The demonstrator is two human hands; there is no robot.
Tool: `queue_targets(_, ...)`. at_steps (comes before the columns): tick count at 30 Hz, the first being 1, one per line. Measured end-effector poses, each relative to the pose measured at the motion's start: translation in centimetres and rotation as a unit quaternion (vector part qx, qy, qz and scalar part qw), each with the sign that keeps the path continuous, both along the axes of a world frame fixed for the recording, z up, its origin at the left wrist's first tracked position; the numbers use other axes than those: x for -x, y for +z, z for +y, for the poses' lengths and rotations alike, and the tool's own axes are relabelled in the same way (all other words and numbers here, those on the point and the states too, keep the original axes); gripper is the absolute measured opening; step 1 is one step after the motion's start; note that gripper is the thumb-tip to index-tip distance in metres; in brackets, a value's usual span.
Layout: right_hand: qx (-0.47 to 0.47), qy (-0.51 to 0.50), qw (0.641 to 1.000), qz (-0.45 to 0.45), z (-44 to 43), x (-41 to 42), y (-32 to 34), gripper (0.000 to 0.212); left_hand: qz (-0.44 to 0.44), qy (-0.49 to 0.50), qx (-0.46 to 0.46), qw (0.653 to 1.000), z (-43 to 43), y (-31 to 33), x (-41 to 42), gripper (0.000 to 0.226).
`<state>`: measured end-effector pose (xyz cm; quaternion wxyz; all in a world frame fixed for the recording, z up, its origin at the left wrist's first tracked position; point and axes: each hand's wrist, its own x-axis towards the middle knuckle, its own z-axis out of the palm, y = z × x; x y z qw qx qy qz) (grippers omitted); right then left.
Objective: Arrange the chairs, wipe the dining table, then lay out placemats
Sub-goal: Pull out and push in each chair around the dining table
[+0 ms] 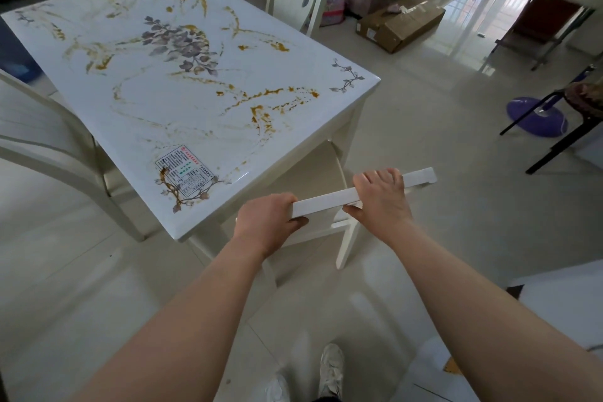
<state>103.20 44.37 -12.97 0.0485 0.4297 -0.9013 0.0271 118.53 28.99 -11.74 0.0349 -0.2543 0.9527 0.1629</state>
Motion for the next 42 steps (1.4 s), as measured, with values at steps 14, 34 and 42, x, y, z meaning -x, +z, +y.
queue_targets(14, 0.243, -0.142, 0.931, -0.234, 0.1, -2.8, 2.5, 0.045, 0.173, 0.184, -0.192, 0.948, 0.9, 3.1, -1.2, 0.032)
queue_targets(34, -0.119, 0.085, 0.989, -0.010, 0.4, 3.0, 2.5, 0.038, -0.075, -0.021, 0.036, 0.996, 0.4, 1.5, 1.5, 0.029)
queue_targets(42, -0.141, 0.245, 0.959, -0.006, -0.3, 6.1, 1.9, 0.029, -0.086, -0.007, 0.054, 0.995, 1.9, 0.3, 3.8, 0.024)
